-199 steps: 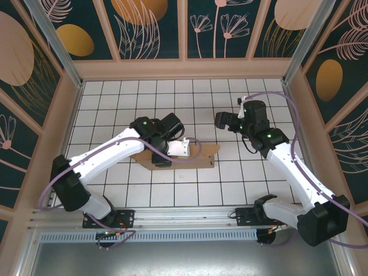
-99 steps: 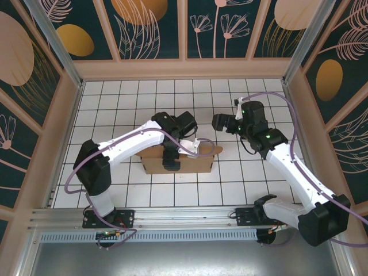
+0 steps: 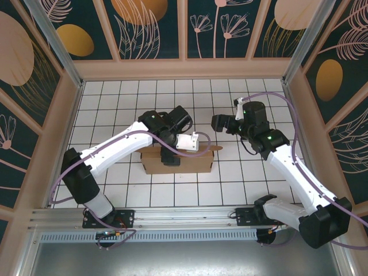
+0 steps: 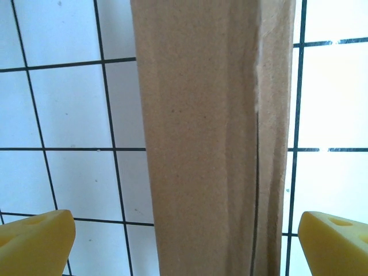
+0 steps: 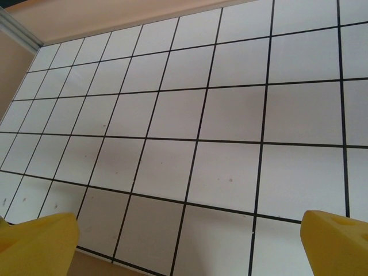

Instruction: Fold the paper box

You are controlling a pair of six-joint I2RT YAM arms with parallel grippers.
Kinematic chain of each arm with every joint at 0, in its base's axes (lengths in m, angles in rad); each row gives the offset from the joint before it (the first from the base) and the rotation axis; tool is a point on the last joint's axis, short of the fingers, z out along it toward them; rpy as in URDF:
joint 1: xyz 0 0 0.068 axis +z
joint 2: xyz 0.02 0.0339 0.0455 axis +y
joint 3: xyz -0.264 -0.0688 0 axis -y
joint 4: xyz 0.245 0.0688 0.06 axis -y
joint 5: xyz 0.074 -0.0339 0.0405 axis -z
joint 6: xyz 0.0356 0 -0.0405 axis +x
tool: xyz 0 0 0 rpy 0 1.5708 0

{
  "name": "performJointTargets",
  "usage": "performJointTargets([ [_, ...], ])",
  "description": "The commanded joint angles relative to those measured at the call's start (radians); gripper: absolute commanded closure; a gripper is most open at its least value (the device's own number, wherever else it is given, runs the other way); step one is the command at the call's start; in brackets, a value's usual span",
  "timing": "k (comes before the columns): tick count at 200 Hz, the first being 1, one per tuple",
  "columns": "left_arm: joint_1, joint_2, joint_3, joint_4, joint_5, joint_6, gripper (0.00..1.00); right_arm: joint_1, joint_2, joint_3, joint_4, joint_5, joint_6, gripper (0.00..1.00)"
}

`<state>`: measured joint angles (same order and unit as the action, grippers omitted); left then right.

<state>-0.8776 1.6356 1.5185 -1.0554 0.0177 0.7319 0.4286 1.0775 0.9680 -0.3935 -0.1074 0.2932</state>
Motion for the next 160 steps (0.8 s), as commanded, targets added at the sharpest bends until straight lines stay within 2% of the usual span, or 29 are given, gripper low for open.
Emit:
performJointTargets([
  [1, -0.008, -0.071, -0.011, 0.014, 0.014, -0.011, 0.01, 0.009, -0.023, 0.044, 0.002, -0.040, -0.028, 0.01],
  [63, -0.006, -0.233, -0.092, 0.141, 0.027, -0.046, 0.01, 0.014, -0.021, 0.127, -0.054, -0.093, -0.081, 0.01],
  [96, -0.006, -0.311, -0.099, 0.258, 0.001, -0.158, 0.01, 0.033, -0.004, 0.182, -0.113, -0.077, -0.107, 0.01],
  [106, -0.007, -0.335, -0.106, 0.331, -0.069, -0.252, 0.01, 0.060, 0.013, 0.212, -0.149, 0.006, -0.111, 0.01],
  [120, -0.007, -0.329, -0.079, 0.400, -0.247, -0.425, 0.01, 0.167, 0.076, 0.288, -0.256, 0.304, -0.117, 0.01],
  [137, -0.007, -0.291, -0.030, 0.422, -0.520, -0.532, 0.01, 0.245, 0.143, 0.361, -0.323, 0.596, -0.062, 0.01],
  [145, -0.007, -0.296, -0.051, 0.460, -0.600, -0.566, 0.01, 0.256, 0.147, 0.367, -0.310, 0.614, -0.043, 0.01],
  [160, -0.005, -0.359, -0.121, 0.539, -0.601, -0.671, 0.01, 0.252, 0.115, 0.352, -0.272, 0.522, -0.034, 0.01],
])
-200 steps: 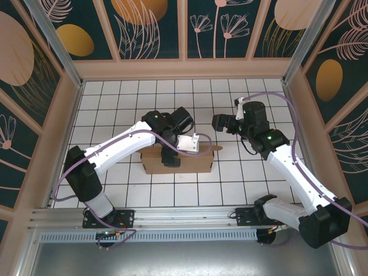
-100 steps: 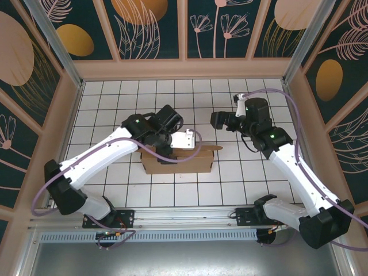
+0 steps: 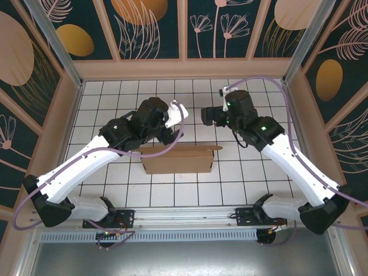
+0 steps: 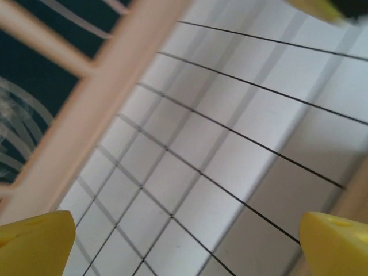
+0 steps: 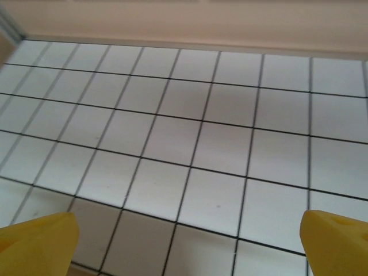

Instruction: Fold the paper box

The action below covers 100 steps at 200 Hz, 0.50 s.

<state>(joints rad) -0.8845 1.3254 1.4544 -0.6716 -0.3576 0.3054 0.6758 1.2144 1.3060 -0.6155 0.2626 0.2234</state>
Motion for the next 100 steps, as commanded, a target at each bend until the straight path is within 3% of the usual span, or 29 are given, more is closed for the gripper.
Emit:
performJointTargets([
  [1, 0.002, -0.054, -0.065, 0.167, -0.224, -0.252, 0.01, 0.005, -0.026, 0.010, -0.043, 0.145, 0.030, 0.01],
  [11, 0.005, -0.124, -0.140, 0.254, -0.193, -0.336, 0.01, 0.001, -0.087, -0.051, 0.042, 0.080, -0.027, 0.01],
  [22, 0.007, -0.193, -0.219, 0.334, -0.151, -0.437, 0.12, 0.005, -0.135, -0.107, 0.114, 0.049, -0.037, 0.13],
  [46, 0.009, -0.291, -0.326, 0.406, -0.072, -0.630, 0.64, 0.033, -0.135, -0.128, 0.134, -0.059, -0.004, 0.47],
  [63, 0.009, -0.318, -0.369, 0.415, -0.021, -0.742, 1.00, 0.070, -0.132, -0.164, 0.160, -0.177, 0.005, 0.86],
  [75, 0.010, -0.339, -0.414, 0.437, -0.009, -0.829, 1.00, 0.133, -0.119, -0.184, 0.159, -0.148, 0.008, 1.00],
  [100, 0.009, -0.405, -0.564, 0.571, 0.043, -1.005, 1.00, 0.304, -0.079, -0.197, 0.158, 0.023, -0.001, 1.00],
])
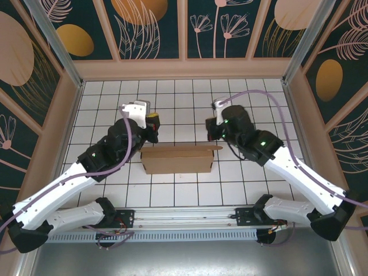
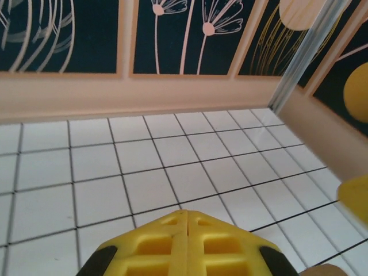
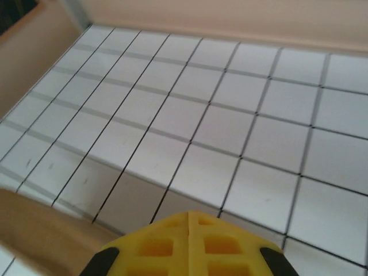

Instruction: Fold the paper box

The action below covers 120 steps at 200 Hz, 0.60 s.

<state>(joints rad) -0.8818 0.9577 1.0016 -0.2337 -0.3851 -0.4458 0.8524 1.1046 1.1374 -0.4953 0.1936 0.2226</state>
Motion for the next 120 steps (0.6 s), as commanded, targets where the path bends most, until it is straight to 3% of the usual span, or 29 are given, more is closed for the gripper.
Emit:
performJointTargets([
  [1, 0.007, -0.036, -0.113, 0.134, 0.072, -0.258, 1.00, 0.133, 0.031, -0.029, 0.040, 0.097, -0.001, 1.00],
  [56, 0.007, -0.031, -0.177, 0.148, 0.128, -0.337, 1.00, 0.321, 0.137, -0.033, 0.065, 0.286, 0.024, 1.00],
  [120, 0.006, -0.010, -0.162, 0.077, 0.106, -0.306, 1.00, 0.347, 0.144, -0.110, 0.088, 0.340, 0.033, 1.00],
])
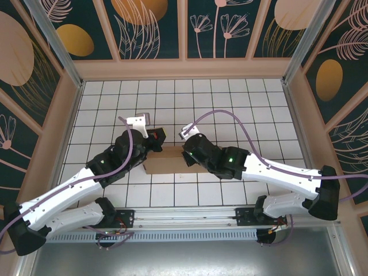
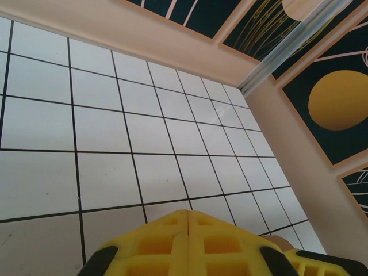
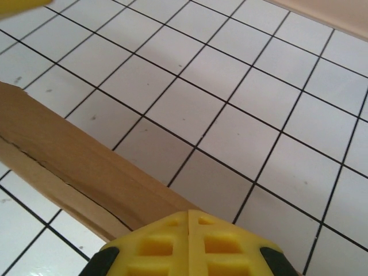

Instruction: Fold the paper box

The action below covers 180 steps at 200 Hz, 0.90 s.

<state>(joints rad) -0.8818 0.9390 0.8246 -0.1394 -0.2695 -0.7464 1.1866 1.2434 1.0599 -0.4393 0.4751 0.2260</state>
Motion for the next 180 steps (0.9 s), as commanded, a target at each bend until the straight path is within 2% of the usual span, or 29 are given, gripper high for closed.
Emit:
performJointTargets([
  [1, 0.007, 0.009, 0.015, -0.017, -0.010, -0.006, 1.00, 0.014, 0.005, -0.036, 0.033, 0.059, 0.030, 1.00],
  [74, 0.006, 0.057, -0.014, -0.016, -0.009, -0.018, 1.00, 0.045, 0.021, -0.180, 0.082, 0.031, 0.108, 1.00],
  [142, 0.007, 0.071, -0.136, 0.015, 0.055, -0.073, 1.00, 0.045, 0.045, -0.195, 0.091, 0.027, 0.142, 1.00],
  [180, 0.006, 0.065, -0.174, -0.008, 0.026, -0.065, 1.00, 0.046, 0.042, -0.186, 0.095, 0.007, 0.142, 1.00],
])
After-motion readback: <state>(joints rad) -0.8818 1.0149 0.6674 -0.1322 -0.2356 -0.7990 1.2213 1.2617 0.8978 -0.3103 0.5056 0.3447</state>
